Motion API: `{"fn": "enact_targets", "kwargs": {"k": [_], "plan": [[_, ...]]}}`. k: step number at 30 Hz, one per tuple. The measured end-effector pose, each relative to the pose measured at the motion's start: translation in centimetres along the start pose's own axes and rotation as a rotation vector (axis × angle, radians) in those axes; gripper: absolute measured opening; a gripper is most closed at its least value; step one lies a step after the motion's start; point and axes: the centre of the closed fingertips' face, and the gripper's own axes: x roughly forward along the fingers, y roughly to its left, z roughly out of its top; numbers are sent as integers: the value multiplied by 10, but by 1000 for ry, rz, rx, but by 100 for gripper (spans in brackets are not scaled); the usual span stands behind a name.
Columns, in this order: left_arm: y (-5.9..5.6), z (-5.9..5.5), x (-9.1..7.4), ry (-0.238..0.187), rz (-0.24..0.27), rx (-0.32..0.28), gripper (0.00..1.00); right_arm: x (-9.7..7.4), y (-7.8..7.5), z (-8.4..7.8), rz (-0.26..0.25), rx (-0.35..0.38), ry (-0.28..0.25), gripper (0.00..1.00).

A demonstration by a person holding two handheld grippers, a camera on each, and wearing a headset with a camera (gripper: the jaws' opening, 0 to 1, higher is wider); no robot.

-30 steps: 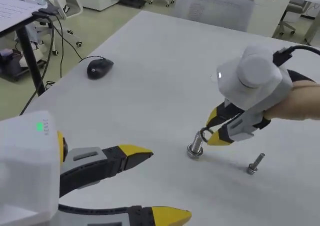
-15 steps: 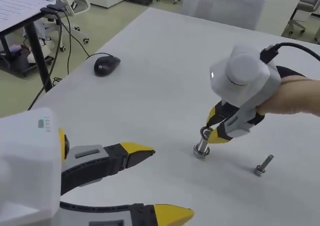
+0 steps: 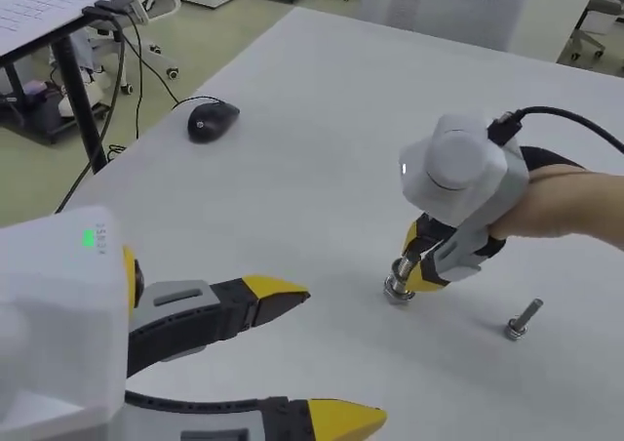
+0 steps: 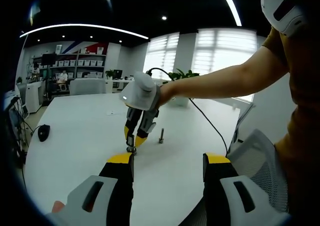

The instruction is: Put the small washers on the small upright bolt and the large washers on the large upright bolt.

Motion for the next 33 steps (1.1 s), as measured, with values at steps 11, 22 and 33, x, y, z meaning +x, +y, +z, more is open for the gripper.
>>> {"fn": "enact_targets", "kwargs": {"k": [11,22,33], "plan": [[0,-2,1,6,-3,-2,55,14,0,-3,-4,4,-15,23],[1,-2,2,7,-2,-1,55,18,2,-6,-8,0,-27,24],[-1,-2,3,10,-6,5,55,-2,5,-10,-49,32,-64,27]]}}
